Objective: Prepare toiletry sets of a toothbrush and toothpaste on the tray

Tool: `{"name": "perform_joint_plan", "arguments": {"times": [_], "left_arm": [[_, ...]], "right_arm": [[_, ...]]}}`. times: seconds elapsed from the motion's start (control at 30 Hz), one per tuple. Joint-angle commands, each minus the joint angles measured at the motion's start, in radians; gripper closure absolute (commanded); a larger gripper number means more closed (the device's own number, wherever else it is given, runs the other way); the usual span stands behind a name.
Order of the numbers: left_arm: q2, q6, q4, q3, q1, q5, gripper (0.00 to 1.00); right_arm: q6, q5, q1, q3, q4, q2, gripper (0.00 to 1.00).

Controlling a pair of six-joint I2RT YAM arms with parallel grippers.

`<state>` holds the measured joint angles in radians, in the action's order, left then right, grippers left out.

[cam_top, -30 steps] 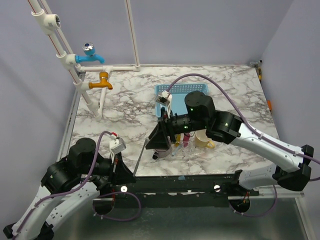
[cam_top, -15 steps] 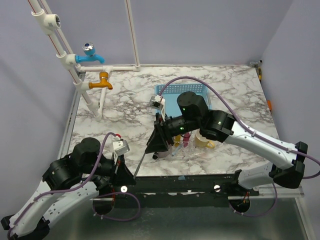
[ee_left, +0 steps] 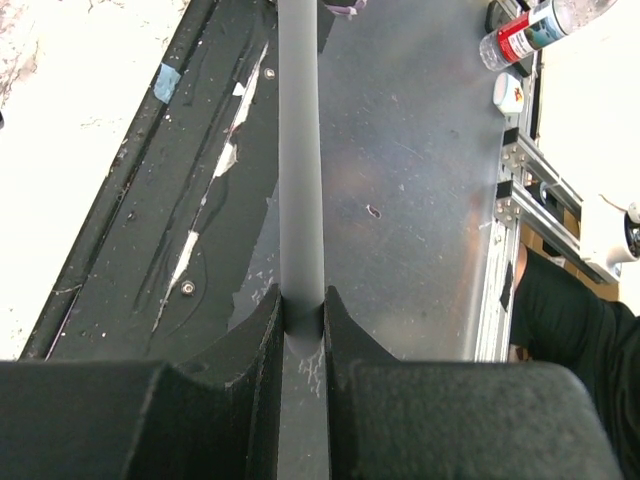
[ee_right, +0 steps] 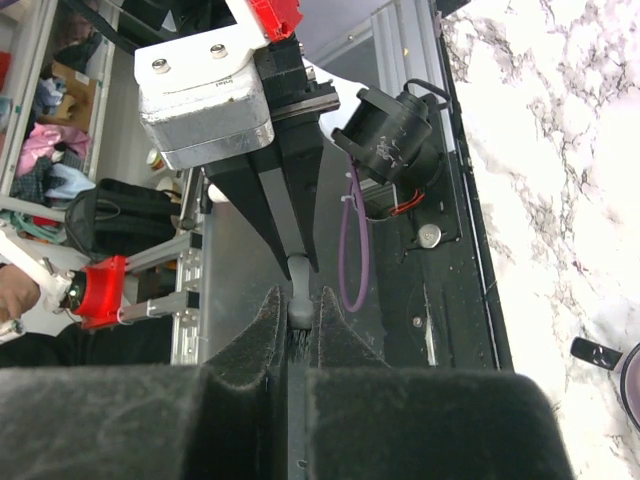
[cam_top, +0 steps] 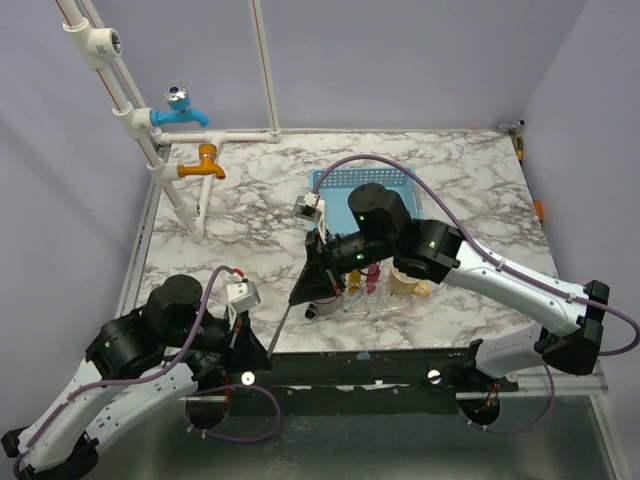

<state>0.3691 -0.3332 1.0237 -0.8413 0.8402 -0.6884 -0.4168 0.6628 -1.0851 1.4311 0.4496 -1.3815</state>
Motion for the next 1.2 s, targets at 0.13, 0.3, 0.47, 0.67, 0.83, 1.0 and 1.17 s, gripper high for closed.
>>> {"name": "perform_joint_plan", "arguments": {"times": [0.13,0.3,0.47,0.67,0.83,1.0,1.17], "left_arm": [[0.020,0.003,0.001,-0.005,0.007,0.037,0.74],[0.014,-0.006,-0.008,-0.010,0.007,0.070,0.46],[0.011,-0.029,-0.037,-0.036,0.006,0.206,0.30],[-0.001,-0.052,-0.116,-0.047,0.005,0.311,0.22],[-0.006,-0.058,-0.168,-0.035,0.005,0.373,0.15],[-0.019,-0.064,-0.203,-0.017,0.005,0.426,0.08],[-0.045,-0.069,-0.232,0.005,0.005,0.425,0.01]], "right_arm": [[0.005,0.069,-0.003,-0.030,-0.025,0.004,1.00],[0.012,0.043,-0.004,-0.048,-0.002,0.030,1.00],[0.036,-0.045,-0.003,-0.081,0.067,0.086,1.00],[0.052,-0.229,-0.003,-0.092,0.186,0.183,1.00],[0.047,-0.421,-0.003,-0.073,0.310,0.258,1.00],[0.022,-0.590,-0.003,-0.018,0.438,0.295,1.00],[-0.013,-0.784,-0.003,0.056,0.557,0.302,1.00]]}}
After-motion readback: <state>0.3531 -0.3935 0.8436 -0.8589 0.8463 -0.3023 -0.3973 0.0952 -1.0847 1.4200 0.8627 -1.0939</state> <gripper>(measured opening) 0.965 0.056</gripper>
